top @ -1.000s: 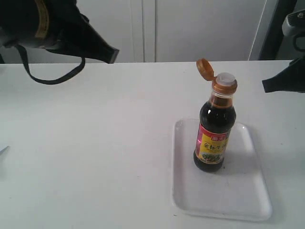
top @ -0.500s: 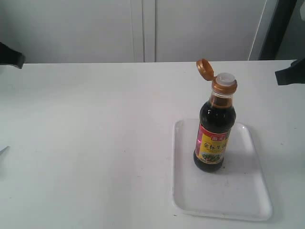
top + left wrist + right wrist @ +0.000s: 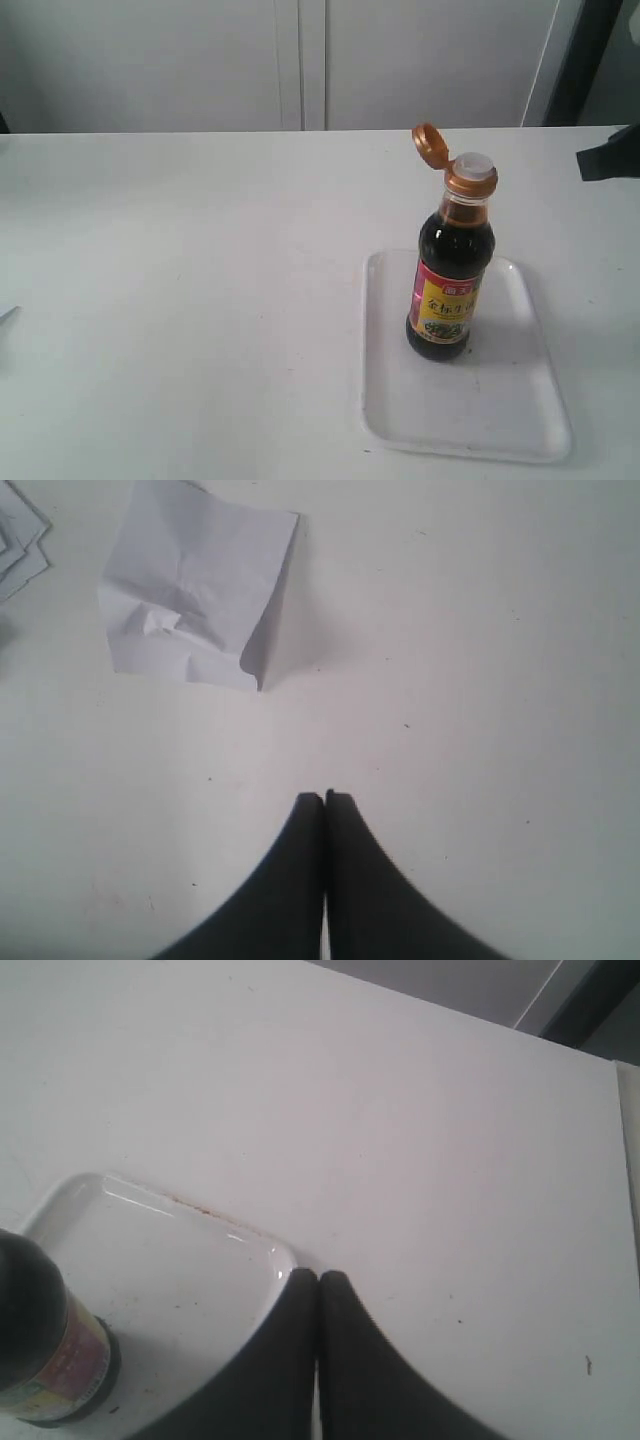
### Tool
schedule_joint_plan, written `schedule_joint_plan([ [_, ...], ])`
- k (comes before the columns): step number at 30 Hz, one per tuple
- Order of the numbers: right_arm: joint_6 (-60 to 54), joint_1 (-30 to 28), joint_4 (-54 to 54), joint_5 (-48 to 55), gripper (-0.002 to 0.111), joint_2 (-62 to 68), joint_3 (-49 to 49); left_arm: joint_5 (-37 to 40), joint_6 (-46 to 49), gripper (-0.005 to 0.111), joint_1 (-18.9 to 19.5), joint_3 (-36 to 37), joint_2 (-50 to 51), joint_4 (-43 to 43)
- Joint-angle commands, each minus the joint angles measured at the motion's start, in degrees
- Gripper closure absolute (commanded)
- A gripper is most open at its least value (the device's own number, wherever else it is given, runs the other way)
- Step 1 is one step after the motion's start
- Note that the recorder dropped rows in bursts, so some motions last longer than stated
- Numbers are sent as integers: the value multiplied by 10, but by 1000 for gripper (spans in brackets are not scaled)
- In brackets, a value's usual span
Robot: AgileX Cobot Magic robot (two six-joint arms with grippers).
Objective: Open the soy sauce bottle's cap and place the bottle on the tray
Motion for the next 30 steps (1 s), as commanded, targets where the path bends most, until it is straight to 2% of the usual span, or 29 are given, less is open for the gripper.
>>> schedule_joint_plan([
  [1, 3, -2, 8, 15, 108, -6, 8, 53, 44, 107, 2, 10, -24, -22],
  [12, 3, -2, -13, 99, 108, -59, 8, 53, 85, 107, 2, 67, -110, -22],
  [16, 13, -2, -13, 114, 108, -97, 10, -1, 85, 107, 2, 110, -148, -22],
  [23, 14, -2, -1, 50, 108, -188, 72, -84, 77, 107, 2, 176, -230, -27],
  [30, 13, -2, 33, -2, 108, -284, 125, -133, 74, 107, 2, 230, -320, -27],
])
